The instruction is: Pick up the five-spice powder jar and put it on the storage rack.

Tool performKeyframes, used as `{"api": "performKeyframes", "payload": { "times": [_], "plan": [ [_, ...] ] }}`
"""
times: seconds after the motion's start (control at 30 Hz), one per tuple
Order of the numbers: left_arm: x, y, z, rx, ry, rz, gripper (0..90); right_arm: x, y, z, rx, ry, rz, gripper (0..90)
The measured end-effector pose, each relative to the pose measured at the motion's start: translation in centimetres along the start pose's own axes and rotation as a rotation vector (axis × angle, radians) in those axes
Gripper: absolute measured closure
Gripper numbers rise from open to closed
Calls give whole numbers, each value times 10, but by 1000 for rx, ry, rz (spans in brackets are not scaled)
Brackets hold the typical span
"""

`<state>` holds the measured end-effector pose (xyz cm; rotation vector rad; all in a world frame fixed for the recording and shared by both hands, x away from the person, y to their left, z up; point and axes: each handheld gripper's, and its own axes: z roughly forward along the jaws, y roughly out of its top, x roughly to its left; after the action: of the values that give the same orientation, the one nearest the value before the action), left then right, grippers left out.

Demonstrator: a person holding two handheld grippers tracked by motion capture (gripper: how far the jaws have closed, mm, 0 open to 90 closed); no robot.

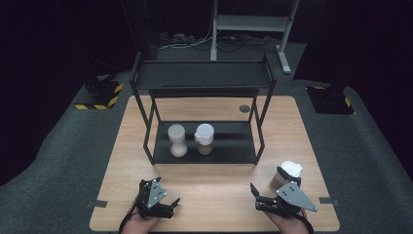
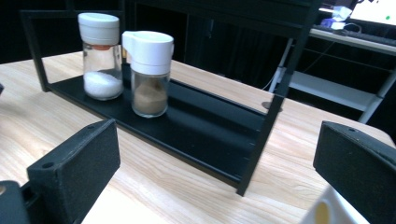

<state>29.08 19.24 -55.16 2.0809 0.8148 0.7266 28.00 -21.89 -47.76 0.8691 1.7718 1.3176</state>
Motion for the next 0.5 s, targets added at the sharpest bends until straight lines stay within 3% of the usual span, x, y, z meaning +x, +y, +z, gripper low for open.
{"api": "performKeyframes", "payload": {
  "times": [0.5],
  "plan": [
    [0, 0, 0, 2, -2, 0, 11, -18, 0, -8, -6, -34, 26, 0]
  ]
}}
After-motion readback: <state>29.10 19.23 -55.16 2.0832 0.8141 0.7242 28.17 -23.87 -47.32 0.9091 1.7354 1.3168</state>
